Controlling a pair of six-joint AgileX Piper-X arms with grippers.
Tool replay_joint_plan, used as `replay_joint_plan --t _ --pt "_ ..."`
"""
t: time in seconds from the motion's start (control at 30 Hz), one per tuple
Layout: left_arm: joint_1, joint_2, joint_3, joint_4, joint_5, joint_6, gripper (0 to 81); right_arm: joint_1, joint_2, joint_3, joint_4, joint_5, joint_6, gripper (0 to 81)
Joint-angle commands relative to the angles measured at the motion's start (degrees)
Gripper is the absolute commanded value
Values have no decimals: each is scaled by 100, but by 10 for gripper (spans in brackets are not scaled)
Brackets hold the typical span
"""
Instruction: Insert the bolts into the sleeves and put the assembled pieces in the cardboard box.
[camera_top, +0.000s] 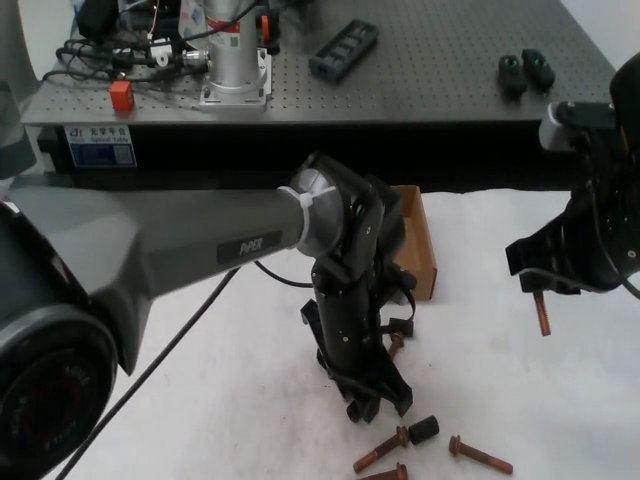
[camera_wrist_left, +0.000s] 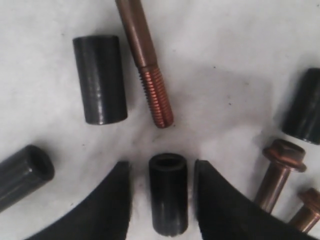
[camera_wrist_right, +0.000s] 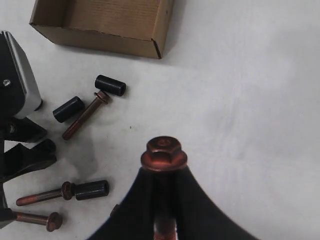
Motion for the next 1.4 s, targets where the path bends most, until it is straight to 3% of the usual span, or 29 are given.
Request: replay_joint_plan --t 0.0,0.13,0.17,0.23,0.4,0.53,0.67,0.87,1.07,1.37 --pt "-18 149 -40 19 -102 -178 237 -28 -63 -14 -81 -55 28 5" --pt "-18 149 -50 214 -69 -203 15 -28 -63 -14 -95 -55 28 5" --pt "-18 134 -48 314 -54 -198 1 -28 -63 -14 -108 -55 28 5" --pt "-18 55 -48 573 -53 -203 3 -28 -63 -14 -182 -78 174 5" --pt "29 -612 54 706 221 -192 7 -28 -280 -14 -857 -907 975 5" --pt "263 -1968 902 -335 233 -202 7 -28 -770 -14 -1874 -1058 1481 5" --pt "461 -3639 2397 -2344 1129 -374 7 37 -1209 15 -2968 -1893 2295 5" --pt "496 -5355 4157 -5016 2754 -739 7 892 -1593 464 -4521 -2327 3638 5" --pt "496 -5957 4487 -5559 2820 -1358 7 1842 -1612 623 -4877 -2125 3873 5" --pt "496 -6047 4487 -5582 2805 -1548 7 2203 -1547 623 -4523 -1994 3693 5"
